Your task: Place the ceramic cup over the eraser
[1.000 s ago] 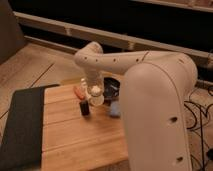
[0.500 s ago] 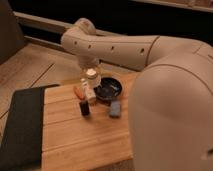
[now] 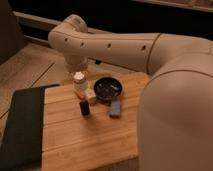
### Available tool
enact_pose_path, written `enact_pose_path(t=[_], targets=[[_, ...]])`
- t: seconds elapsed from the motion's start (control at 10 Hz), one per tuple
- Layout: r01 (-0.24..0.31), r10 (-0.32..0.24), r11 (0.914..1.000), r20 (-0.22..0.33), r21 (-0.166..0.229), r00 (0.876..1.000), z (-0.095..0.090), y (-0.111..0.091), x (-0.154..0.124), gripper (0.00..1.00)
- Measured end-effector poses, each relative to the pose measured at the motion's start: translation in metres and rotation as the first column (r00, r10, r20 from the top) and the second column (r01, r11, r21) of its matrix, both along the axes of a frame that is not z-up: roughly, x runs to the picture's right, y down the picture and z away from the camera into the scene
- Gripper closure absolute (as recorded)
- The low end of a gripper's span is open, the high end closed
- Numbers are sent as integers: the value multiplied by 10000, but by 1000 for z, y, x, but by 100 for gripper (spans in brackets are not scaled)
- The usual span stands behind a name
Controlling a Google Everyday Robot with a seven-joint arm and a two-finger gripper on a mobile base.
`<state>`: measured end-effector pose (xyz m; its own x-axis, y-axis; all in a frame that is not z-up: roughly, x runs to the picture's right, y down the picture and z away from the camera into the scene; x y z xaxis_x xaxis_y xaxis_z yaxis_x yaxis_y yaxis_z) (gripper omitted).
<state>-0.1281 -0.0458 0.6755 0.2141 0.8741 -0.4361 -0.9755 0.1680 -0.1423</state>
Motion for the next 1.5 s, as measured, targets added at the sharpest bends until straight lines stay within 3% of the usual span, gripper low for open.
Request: enact_pose_path(t=[0.2,0.5,1.1,1.5], targets=[[224,-217,9982,132,-563,9997,-3,18,-6,100],[367,-365,9957,38,-855,9993,3,26,0,100],[1217,-1278,9891,-727,-831,9891,29,41,7,100],[1257,-1305,9897,-709,-686,9889,36,45,3,100]])
